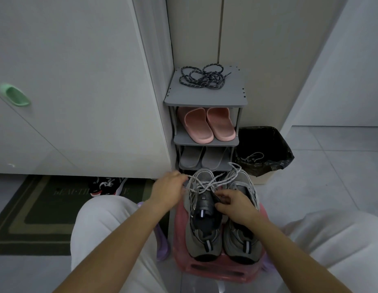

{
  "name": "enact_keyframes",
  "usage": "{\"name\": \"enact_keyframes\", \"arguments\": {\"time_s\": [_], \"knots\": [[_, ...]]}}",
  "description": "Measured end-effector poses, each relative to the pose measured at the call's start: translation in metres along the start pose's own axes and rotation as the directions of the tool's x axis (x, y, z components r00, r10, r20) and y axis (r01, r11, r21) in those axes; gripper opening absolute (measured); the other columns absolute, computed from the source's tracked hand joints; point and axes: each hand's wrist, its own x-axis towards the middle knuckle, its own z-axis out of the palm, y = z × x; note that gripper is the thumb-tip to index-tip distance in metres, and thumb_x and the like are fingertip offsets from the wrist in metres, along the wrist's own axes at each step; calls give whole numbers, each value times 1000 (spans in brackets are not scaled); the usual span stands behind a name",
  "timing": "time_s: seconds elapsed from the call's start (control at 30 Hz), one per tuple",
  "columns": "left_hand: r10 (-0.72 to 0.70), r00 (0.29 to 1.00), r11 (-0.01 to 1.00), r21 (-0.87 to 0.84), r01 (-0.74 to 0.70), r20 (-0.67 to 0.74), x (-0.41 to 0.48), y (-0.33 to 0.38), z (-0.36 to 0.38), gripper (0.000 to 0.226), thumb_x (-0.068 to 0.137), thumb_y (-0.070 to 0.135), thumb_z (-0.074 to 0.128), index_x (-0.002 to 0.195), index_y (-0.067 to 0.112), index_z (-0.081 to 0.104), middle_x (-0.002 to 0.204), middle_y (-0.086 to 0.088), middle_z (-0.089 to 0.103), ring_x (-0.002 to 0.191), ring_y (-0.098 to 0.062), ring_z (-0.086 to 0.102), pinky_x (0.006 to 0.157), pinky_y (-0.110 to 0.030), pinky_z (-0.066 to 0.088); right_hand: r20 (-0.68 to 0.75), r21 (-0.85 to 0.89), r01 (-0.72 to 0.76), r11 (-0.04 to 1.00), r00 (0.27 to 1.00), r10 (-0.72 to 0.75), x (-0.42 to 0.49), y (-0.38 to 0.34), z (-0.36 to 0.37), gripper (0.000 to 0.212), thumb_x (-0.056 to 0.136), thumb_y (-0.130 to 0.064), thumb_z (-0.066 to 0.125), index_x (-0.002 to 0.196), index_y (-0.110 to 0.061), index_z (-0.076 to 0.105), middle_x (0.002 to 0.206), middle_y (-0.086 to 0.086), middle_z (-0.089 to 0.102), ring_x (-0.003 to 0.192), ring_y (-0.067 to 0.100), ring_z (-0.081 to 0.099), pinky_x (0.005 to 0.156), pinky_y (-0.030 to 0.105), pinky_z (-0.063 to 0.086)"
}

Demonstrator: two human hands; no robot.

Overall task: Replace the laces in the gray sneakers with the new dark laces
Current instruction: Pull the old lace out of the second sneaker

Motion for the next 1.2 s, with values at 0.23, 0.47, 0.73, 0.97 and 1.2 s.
{"name": "enact_keyframes", "arguments": {"time_s": [0.23,0.47,0.73,0.97,1.2], "knots": [[49,998,994,100,-45,-43,-5,22,7,19,94,23,45,104,21,61,106,-1,60,102,-21,53,74,-33,40,-1,-2,-1,1000,1000,1,-1,-1,0,45,81,-17,67,126,-20,58,119,4,65,114,15,58,100,36,46],[-195,975,972,111,207,-106,-3,-27,-8,16,90,11,50,96,16,63,101,-4,60,93,-23,53,61,-31,37,1,15,3,1000,1000,-3,-2,-2,-1,41,83,-12,66,124,-17,60,116,4,65,113,12,58,94,24,45],[46,999,999,-28,-46,-4,-7,12,6,28,93,33,52,119,27,60,121,3,54,112,-18,49,89,-32,44,-8,-5,-11,1000,1000,11,-1,-1,-1,43,82,-16,67,124,-21,60,116,4,65,112,14,58,98,33,47],[12,998,1000,4,-12,-56,-4,14,6,20,94,30,49,103,21,65,117,3,54,104,-18,52,80,-31,43,-9,-5,-2,1000,1000,2,-2,-3,-1,44,83,-14,66,125,-18,59,117,5,65,114,14,57,95,26,46],[-202,977,970,127,209,-64,-2,-20,-4,16,92,22,51,98,18,65,110,-3,58,98,-22,51,69,-31,42,-7,6,6,1000,1000,-6,-2,-3,-1,41,83,-13,66,123,-18,61,115,5,66,112,14,59,95,27,46]]}}
